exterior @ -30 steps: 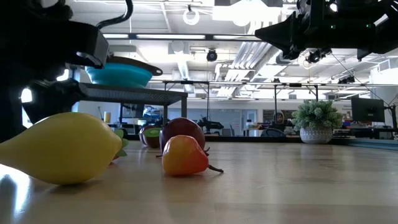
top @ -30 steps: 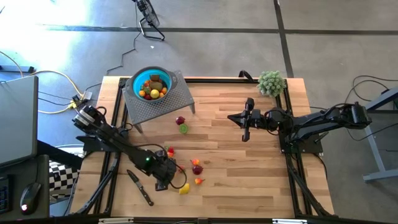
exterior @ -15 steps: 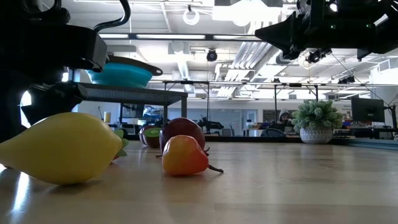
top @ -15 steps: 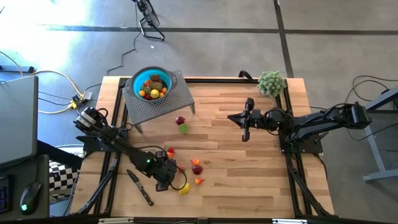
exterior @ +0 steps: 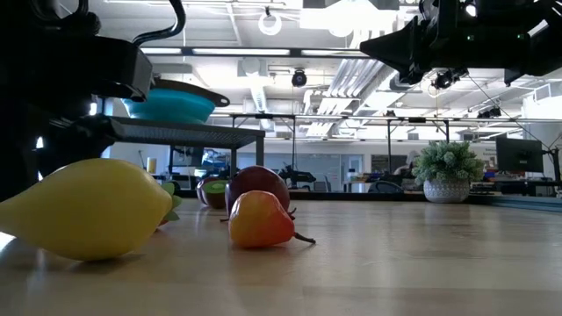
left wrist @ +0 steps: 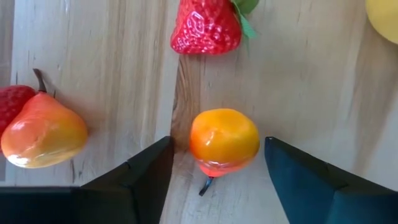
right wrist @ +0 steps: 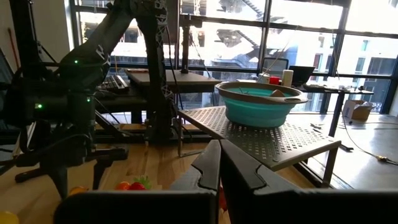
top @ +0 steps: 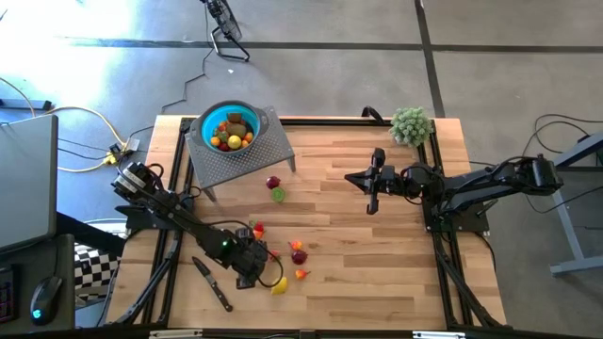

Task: Pick & Place Fruit
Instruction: Put the orange pear into the blue strainer bowl on the shelf

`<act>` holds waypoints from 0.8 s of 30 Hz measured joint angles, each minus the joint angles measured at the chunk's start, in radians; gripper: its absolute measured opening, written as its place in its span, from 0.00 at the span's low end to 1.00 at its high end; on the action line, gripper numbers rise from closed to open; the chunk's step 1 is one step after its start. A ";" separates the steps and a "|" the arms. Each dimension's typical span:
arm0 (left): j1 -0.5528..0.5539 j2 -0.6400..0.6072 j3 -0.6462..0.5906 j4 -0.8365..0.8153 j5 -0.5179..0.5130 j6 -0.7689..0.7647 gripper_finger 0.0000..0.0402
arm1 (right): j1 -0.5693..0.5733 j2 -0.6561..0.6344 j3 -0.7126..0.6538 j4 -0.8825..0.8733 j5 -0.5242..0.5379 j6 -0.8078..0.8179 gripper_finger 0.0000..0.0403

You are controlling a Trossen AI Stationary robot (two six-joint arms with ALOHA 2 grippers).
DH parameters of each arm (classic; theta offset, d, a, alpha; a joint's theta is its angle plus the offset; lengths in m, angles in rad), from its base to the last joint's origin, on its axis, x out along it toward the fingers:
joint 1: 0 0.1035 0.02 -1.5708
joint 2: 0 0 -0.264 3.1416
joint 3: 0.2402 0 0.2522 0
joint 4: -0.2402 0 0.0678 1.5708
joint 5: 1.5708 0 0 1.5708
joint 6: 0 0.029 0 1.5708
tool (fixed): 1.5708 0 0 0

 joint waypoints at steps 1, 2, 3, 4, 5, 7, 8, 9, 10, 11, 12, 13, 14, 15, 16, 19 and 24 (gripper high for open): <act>0.000 0.000 0.000 0.000 0.000 0.000 0.58 | 0.000 0.000 0.000 0.000 0.000 0.000 0.01; 0.000 0.000 0.000 0.001 0.000 0.000 0.56 | 0.000 0.000 0.000 0.000 0.000 0.000 0.01; 0.000 0.001 0.000 0.002 0.000 0.000 0.55 | 0.000 0.000 0.000 0.000 0.000 0.000 0.01; 0.000 0.001 0.000 0.003 0.000 0.001 0.53 | 0.000 0.000 0.000 0.000 0.000 0.000 0.01; 0.000 0.001 0.000 0.003 0.000 0.001 0.52 | 0.000 0.000 0.000 0.000 0.000 0.000 0.01; 0.000 0.001 0.000 0.004 0.000 0.001 0.50 | 0.000 0.000 0.000 0.000 0.000 0.000 0.01; 0.000 0.001 0.000 0.004 0.000 0.001 0.49 | 0.000 0.000 0.000 0.000 0.000 0.000 0.01; 0.000 0.001 0.000 0.005 0.000 0.001 0.48 | 0.000 0.000 0.000 0.000 0.000 0.000 0.01; 0.000 0.001 0.000 0.005 0.000 0.001 0.47 | 0.000 0.000 0.000 0.000 0.000 0.000 0.01; 0.000 0.001 0.000 0.005 0.000 0.001 0.46 | 0.000 0.000 0.000 0.000 0.000 0.000 0.01; 0.000 0.001 0.000 0.006 0.000 0.001 0.45 | 0.000 0.000 0.000 0.000 0.000 0.000 0.01; 0.000 0.001 0.000 0.006 0.000 0.001 0.45 | 0.000 0.000 0.000 0.000 0.000 0.000 0.01; 0.000 0.001 0.000 0.006 0.000 0.001 0.44 | 0.000 0.000 0.000 0.000 0.000 0.000 0.01; 0.000 0.001 0.000 0.006 0.000 0.001 0.43 | 0.000 0.000 0.000 0.000 0.000 0.000 0.01; 0.000 0.001 0.000 0.006 0.000 0.001 0.42 | 0.000 0.000 0.000 0.000 0.000 0.000 0.01; 0.000 0.001 0.000 0.006 0.002 0.001 0.39 | 0.000 0.000 0.000 0.000 0.000 0.000 0.01; 0.000 0.001 0.000 0.006 0.005 0.001 0.36 | 0.000 0.000 0.000 0.000 0.000 0.000 0.01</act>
